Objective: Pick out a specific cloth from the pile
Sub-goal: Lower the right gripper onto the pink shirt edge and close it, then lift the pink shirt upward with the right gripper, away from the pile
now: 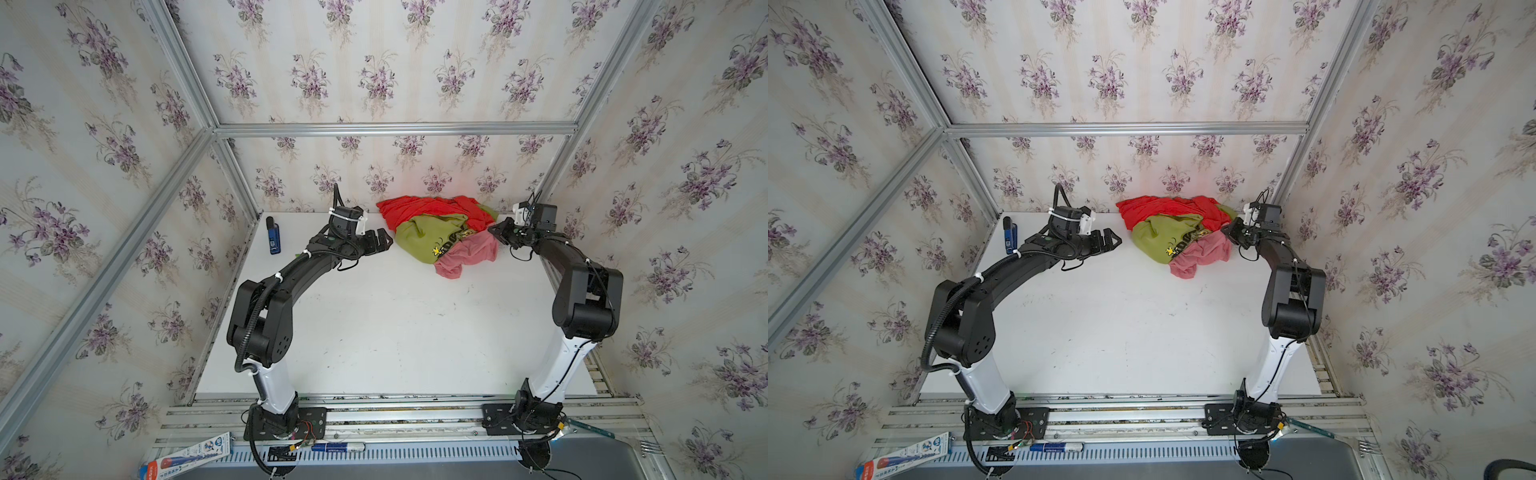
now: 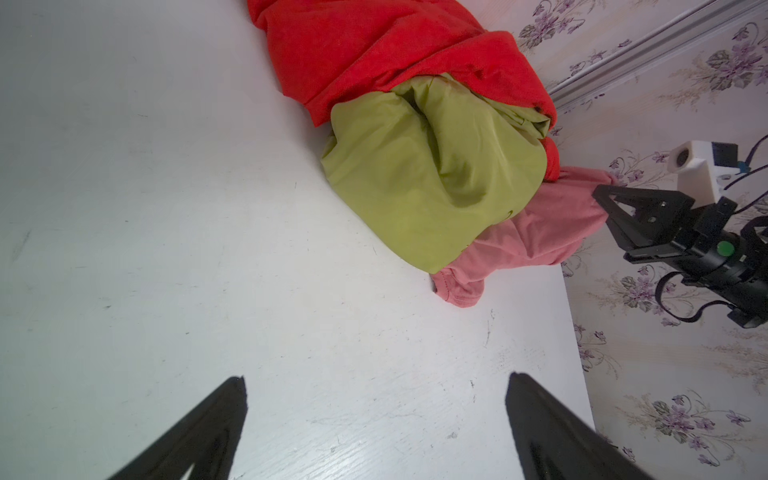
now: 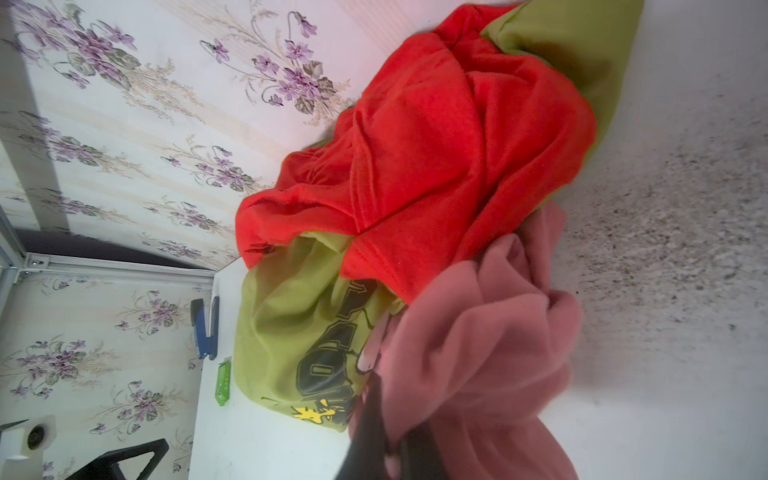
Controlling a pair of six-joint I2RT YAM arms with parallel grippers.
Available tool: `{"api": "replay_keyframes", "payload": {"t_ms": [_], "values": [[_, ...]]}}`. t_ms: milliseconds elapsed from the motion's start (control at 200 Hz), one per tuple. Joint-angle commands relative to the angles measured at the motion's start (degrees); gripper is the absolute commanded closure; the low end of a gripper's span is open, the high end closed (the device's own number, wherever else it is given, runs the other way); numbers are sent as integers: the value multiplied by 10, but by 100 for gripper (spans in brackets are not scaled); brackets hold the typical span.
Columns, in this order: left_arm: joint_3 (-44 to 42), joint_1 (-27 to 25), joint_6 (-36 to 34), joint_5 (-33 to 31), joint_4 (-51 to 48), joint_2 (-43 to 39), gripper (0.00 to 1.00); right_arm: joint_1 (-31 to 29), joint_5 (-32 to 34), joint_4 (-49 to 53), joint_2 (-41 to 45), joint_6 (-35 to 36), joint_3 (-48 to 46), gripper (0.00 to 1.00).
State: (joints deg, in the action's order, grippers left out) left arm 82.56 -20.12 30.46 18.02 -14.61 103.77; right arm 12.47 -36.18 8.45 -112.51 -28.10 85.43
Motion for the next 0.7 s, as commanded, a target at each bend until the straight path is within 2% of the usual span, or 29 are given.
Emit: {"api": "replay_keyframes", "payload": {"t_ms": [0, 695], "values": [[-2, 1, -10, -18, 10, -11, 0, -5, -12, -25, 13, -7, 15, 100], [-7, 1, -2, -2, 10, -27, 0, -34, -10, -32, 54, -27, 41, 100]]}}
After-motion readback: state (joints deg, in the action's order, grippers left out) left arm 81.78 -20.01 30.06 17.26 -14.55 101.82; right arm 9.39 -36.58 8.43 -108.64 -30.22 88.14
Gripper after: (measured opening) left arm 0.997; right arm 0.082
